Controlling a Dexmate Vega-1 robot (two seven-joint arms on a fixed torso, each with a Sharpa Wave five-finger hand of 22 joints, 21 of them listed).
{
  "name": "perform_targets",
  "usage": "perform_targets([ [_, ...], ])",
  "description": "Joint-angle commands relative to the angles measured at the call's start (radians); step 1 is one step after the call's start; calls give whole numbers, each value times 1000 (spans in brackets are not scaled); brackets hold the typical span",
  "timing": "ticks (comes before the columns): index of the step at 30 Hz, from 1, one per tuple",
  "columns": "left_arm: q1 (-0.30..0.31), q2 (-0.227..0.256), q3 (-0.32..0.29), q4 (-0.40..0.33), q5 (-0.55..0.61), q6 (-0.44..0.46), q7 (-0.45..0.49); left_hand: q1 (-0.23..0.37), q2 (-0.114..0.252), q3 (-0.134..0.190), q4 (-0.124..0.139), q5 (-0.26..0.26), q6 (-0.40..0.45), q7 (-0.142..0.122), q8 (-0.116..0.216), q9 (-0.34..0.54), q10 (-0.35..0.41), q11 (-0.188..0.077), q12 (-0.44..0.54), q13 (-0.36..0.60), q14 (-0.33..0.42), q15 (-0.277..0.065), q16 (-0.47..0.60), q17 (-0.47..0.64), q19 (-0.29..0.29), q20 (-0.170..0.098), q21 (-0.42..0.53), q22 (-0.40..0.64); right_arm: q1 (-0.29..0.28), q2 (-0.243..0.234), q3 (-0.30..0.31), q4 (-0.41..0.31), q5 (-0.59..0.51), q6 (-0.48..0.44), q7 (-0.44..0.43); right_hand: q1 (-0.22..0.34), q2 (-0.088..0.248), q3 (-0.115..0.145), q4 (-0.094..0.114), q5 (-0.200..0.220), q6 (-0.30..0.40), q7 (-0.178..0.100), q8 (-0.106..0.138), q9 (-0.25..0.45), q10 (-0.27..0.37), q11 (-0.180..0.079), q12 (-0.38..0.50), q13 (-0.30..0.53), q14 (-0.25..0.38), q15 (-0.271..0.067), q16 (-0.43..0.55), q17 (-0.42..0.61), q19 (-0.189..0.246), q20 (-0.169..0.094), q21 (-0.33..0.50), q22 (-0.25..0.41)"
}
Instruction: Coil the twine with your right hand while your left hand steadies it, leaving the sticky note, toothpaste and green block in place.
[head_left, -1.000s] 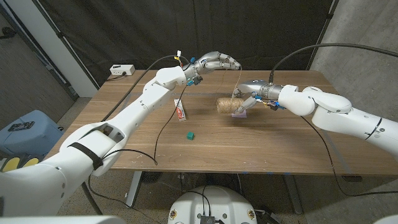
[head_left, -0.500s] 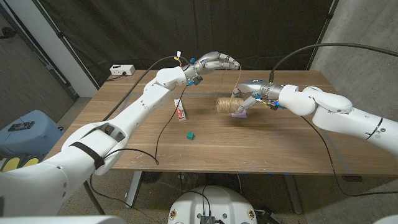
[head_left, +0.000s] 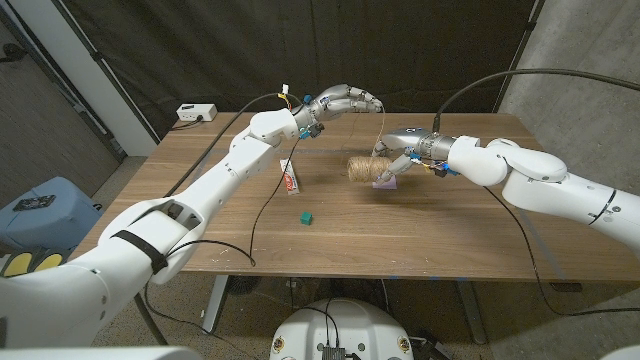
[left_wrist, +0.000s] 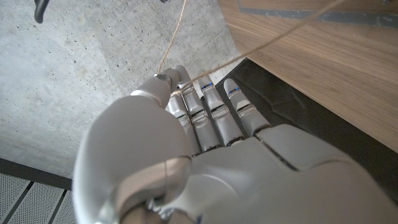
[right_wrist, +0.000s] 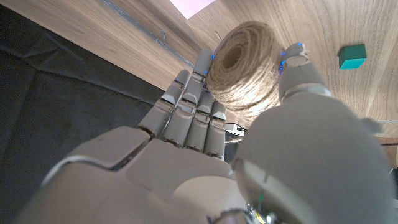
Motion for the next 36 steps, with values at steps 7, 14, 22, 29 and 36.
perform_targets([
  [7, 14, 10, -11, -18, 10, 27, 31, -1, 2, -6, -3, 8, 12, -5, 4, 2, 15, 1, 0, 7, 11, 2, 2, 3, 5, -2, 4, 4, -8, -18, 9, -26, 17, 22, 15, 163, 171, -6, 0, 6, 207, -195, 5, 5, 158, -147, 7, 3, 6, -120, -5, 3, 11, -83, 0, 3],
  [14, 10, 8, -11, -9, 14, 26, 34, -1, 2, -5, -3, 9, 11, -3, 4, 2, 16, 0, 0, 9, 10, 1, 1, 4, 5, -1, 4, 5, -13, -27, 16, -39, 28, 28, 19, 163, 172, -6, 0, 6, 207, -194, 5, 5, 159, -146, 7, 3, 6, -120, -7, 4, 11, -83, 0, 3],
  [22, 7, 2, -11, 8, 13, 22, 32, -1, 4, -6, -2, 9, 13, -4, 5, 3, 16, 2, -2, 12, 12, 1, 1, 5, 5, 0, 4, 5, -20, -37, 27, -53, 38, 31, 19, 163, 173, -7, 0, 6, 206, -194, 5, 5, 160, -146, 6, 4, 8, -120, -8, 6, 11, -83, 0, 3],
  [29, 4, 1, -9, 16, 19, 25, 37, -1, 4, -6, -3, 9, 12, -3, 5, 3, 17, 0, -2, 13, 11, 1, 1, 6, 5, 0, 4, 5, -21, -40, 33, -54, 43, 43, 14, 162, 174, -9, 1, 6, 211, -194, 6, 5, 161, -146, 6, 3, 11, -119, -8, 8, 12, -84, 0, 3],
  [36, -3, -5, -8, 34, 21, 23, 37, -2, 4, -6, -2, 9, 13, -2, 5, 3, 18, 0, -4, 13, 11, 1, 0, 6, 5, -1, 4, 5, -16, -40, 39, -52, 57, 53, 23, 162, 175, -10, 0, 6, 212, -195, 6, 5, 161, -147, 5, 4, 10, -120, -10, 8, 13, -84, 0, 3],
])
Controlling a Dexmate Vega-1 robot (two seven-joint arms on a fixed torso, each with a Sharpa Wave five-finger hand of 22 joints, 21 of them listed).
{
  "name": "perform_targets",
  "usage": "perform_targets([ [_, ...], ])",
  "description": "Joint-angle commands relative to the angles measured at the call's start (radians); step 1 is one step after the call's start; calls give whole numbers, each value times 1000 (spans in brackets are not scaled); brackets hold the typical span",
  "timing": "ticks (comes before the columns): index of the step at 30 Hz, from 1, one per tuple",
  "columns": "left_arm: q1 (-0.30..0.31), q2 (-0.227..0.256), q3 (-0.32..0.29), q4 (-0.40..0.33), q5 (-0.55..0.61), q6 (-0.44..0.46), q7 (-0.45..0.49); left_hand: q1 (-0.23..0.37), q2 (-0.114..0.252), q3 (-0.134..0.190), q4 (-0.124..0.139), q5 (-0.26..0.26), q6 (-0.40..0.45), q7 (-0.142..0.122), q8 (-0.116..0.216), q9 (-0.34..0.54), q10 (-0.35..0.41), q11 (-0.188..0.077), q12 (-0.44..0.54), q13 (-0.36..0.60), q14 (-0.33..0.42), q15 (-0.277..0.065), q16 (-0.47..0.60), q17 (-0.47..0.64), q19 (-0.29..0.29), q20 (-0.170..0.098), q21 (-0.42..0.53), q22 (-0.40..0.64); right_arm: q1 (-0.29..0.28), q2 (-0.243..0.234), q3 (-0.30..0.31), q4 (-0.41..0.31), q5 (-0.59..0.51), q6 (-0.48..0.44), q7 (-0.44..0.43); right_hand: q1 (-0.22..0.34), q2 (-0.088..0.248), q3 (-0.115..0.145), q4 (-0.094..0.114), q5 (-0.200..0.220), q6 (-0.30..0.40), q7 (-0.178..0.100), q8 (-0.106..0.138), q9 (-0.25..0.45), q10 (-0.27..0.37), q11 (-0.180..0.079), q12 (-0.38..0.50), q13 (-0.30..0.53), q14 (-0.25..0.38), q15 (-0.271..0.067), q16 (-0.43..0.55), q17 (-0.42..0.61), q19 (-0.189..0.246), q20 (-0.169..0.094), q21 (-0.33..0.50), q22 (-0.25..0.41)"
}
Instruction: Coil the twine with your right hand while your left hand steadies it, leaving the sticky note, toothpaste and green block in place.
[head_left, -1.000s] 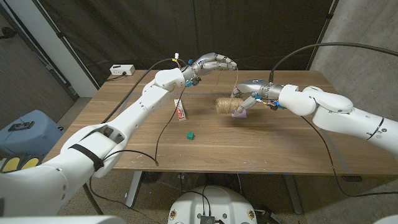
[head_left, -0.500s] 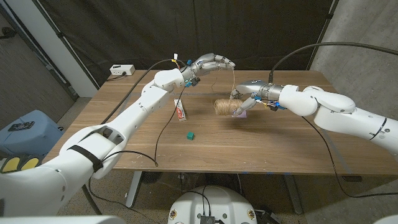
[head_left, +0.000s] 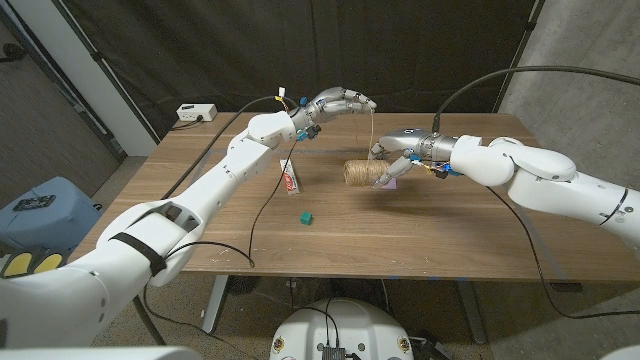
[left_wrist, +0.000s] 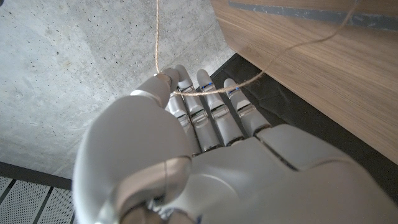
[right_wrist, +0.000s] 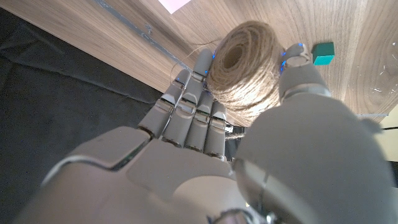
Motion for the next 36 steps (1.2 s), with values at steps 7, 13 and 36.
perform_targets([
  [7, -19, -13, 3, 49, 13, -6, 9, -2, 3, -3, 1, 10, 14, 0, 7, 3, 10, -2, -4, 6, 9, -1, -1, 5, 4, 1, 5, 5, 5, -6, 17, -9, 22, 20, 13, 163, 173, -5, -1, 5, 208, -197, 5, 5, 155, -151, 0, 5, 5, -117, -6, 5, 9, -80, 0, 3],
  [13, -30, -22, 4, 82, 12, -16, 1, -2, 3, -2, 0, 10, 15, -1, 7, 3, 15, -1, -4, 7, 11, -2, -2, 5, 5, 1, 5, 5, 6, -10, 24, -20, 24, 9, 18, 162, 174, -6, -1, 5, 209, -196, 5, 5, 155, -151, 0, 7, 5, -117, -9, 6, 10, -80, 0, 3],
  [36, -66, -59, 5, 188, 13, -47, -26, 1, 5, -2, -1, 11, 20, -2, 10, 3, 18, -3, -6, 11, 15, -4, -1, 9, 6, 0, 6, 5, 10, -44, 63, -67, 42, -2, 34, 159, 176, -9, -1, 6, 211, -197, 6, 5, 158, -148, -3, 8, 7, -117, -16, 7, 10, -81, 0, 3],
])
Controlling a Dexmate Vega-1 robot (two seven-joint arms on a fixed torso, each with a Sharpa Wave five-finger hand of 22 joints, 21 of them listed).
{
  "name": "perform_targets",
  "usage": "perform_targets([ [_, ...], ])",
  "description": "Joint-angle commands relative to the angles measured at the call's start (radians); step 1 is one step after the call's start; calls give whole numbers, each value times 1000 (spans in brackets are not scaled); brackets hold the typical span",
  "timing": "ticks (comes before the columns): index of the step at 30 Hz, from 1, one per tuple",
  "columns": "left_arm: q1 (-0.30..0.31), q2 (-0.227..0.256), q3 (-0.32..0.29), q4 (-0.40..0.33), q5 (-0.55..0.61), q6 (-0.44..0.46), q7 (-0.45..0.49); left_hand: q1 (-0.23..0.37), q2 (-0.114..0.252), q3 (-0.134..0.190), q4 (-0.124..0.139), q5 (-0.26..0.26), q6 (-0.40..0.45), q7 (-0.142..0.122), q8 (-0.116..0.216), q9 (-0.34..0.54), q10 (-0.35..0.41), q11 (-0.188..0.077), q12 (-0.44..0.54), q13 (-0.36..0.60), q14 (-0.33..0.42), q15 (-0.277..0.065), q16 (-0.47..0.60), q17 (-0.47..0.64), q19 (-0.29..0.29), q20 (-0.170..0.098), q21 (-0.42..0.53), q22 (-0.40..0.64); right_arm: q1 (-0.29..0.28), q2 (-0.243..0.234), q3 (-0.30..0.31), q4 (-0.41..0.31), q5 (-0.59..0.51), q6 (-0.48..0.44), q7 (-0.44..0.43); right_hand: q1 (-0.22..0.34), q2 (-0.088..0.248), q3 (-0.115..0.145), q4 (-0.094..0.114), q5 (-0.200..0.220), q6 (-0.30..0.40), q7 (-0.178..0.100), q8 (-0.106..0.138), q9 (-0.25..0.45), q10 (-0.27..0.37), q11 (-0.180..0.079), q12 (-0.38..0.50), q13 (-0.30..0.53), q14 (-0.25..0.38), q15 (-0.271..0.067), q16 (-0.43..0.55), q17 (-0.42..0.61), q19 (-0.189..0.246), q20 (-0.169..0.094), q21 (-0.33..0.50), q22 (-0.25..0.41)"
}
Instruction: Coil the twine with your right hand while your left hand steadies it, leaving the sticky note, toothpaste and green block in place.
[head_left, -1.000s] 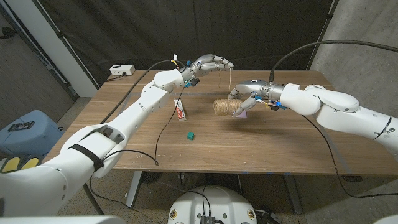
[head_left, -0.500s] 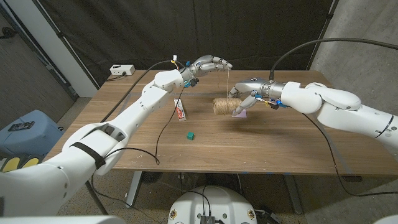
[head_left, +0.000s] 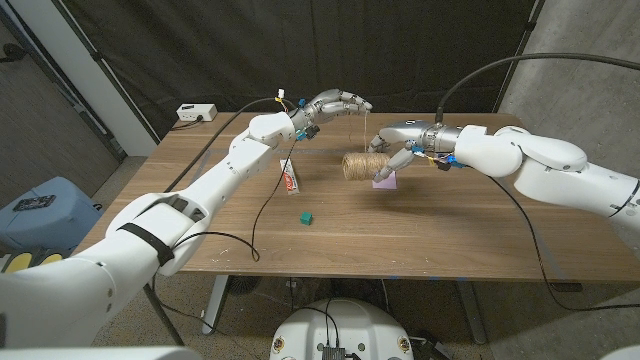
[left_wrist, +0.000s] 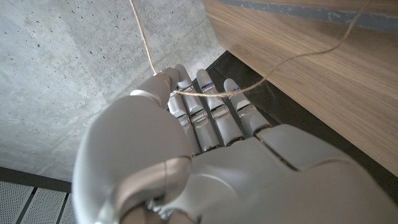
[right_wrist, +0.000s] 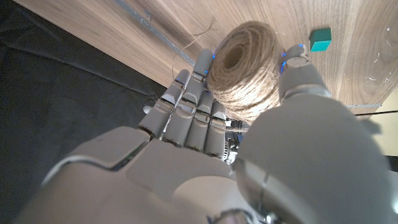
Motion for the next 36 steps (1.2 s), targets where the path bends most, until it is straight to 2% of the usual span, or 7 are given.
perform_targets([
  [1, -17, -17, 4, 46, 4, -15, -17, 1, 4, -2, -1, 3, 6, 1, 6, 2, 12, -1, -1, -1, 9, 1, -1, 4, 6, 0, 6, 5, -1, -19, 18, -27, 0, -11, 5, 164, 171, 0, -1, 8, 210, -197, 5, 5, 156, -147, 5, 3, 5, -119, -6, 2, 10, -81, 0, 3],
  [19, -2, 1, 3, 17, 7, 14, -8, -1, 3, -3, 0, 4, 9, 2, 8, 2, 13, -2, -5, 1, 12, 1, -3, 5, 6, 0, 7, 5, -42, -96, 73, -117, 13, -71, -10, 162, 171, -2, -1, 7, 213, -196, 6, 4, 158, -147, 3, 3, 9, -119, -10, 3, 10, -81, 0, 3],
  [23, 4, 5, 2, 9, 7, 17, -5, -1, 3, -3, 0, 4, 11, 2, 8, 2, 13, -2, -5, 2, 11, 1, -3, 5, 6, 0, 7, 5, -48, -105, 94, -116, 67, -66, -11, 161, 171, -3, -1, 7, 212, -196, 6, 4, 159, -147, 3, 3, 11, -119, -10, 4, 10, -81, 0, 3],
  [36, 21, 14, 1, -8, 9, 41, 11, 0, 3, -2, -1, 4, 6, 0, 7, 2, 13, -1, -7, 4, 11, 2, -4, 7, 5, 0, 7, 5, -53, -117, 124, -118, 108, -61, -19, 161, 170, -3, -2, 7, 211, -196, 5, 4, 157, -147, 0, 5, 11, -119, -16, 3, 11, -81, 0, 3],
])
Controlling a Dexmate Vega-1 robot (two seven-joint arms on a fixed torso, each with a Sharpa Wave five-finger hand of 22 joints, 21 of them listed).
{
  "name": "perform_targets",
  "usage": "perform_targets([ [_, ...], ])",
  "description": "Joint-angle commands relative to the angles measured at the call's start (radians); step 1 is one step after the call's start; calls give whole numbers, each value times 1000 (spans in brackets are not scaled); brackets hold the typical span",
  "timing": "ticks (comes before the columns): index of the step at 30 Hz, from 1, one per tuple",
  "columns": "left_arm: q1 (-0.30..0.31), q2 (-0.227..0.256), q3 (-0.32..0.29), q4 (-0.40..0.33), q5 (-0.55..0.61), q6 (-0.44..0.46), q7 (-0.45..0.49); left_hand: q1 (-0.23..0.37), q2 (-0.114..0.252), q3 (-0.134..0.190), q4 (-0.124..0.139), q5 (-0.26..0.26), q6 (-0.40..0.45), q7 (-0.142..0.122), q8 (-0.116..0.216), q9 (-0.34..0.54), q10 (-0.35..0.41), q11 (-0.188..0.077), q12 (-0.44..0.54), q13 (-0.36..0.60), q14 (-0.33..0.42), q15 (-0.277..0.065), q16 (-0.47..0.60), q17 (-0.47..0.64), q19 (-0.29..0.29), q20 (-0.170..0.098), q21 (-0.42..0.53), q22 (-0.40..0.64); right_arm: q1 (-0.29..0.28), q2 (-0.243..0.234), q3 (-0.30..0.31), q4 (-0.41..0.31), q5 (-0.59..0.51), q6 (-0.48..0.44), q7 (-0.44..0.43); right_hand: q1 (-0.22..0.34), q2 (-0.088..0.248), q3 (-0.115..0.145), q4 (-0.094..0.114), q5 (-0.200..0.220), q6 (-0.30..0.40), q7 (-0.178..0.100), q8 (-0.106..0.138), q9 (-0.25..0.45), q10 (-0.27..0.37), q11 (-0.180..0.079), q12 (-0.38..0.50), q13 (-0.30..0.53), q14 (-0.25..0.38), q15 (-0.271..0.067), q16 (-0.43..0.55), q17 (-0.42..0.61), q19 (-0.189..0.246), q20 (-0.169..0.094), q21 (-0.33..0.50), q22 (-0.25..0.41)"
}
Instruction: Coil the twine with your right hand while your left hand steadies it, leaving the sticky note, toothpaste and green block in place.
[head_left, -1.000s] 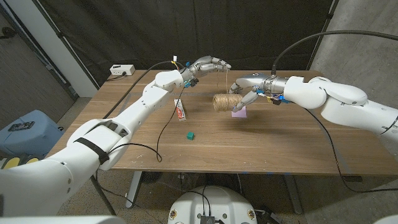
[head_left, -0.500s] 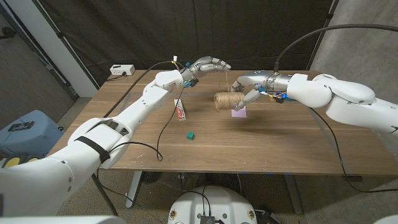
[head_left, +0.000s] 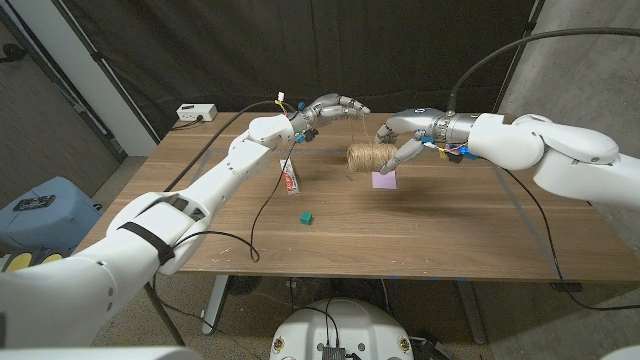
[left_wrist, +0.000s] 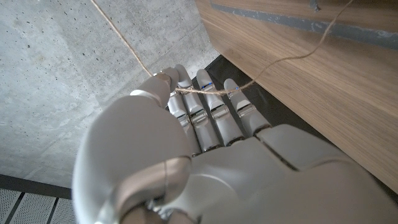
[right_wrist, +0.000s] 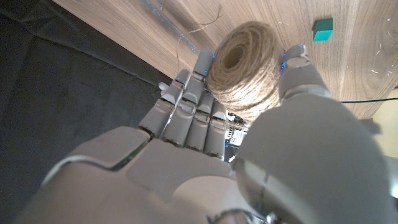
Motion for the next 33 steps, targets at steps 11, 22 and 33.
perform_targets([
  [11, 38, 28, 11, -38, 32, 36, 53, 3, 3, -3, -3, 4, 5, 0, 7, 3, 9, -2, -8, 6, 9, 2, -4, 6, 4, 1, 7, 5, -6, -13, 41, 2, 46, 13, -13, 162, 170, -2, -1, 6, 209, -194, 5, 5, 158, -146, -1, 6, 5, -116, -4, 5, 7, -85, 0, 3],
  [22, 67, 54, 14, -77, 36, 81, 84, 6, 2, -2, -4, 5, 5, 0, 7, 3, 9, -1, -11, 6, 5, 3, -7, 7, 3, 0, 7, 5, 9, 9, 35, 30, 42, 39, -12, 160, 171, -3, 0, 6, 211, -196, 5, 5, 159, -145, -2, 7, 6, -115, -6, 5, 8, -85, 0, 3],
  [33, 91, 64, 15, -107, 32, 103, 100, 6, 2, -2, -3, 5, 2, 0, 6, 3, 8, -1, -12, 8, 6, 1, -8, 7, 2, 0, 7, 5, 8, 7, 45, 35, 43, 51, -29, 160, 170, -4, -1, 6, 211, -194, 5, 5, 159, -145, -3, 7, 8, -116, -8, 6, 8, -85, -1, 3],
])
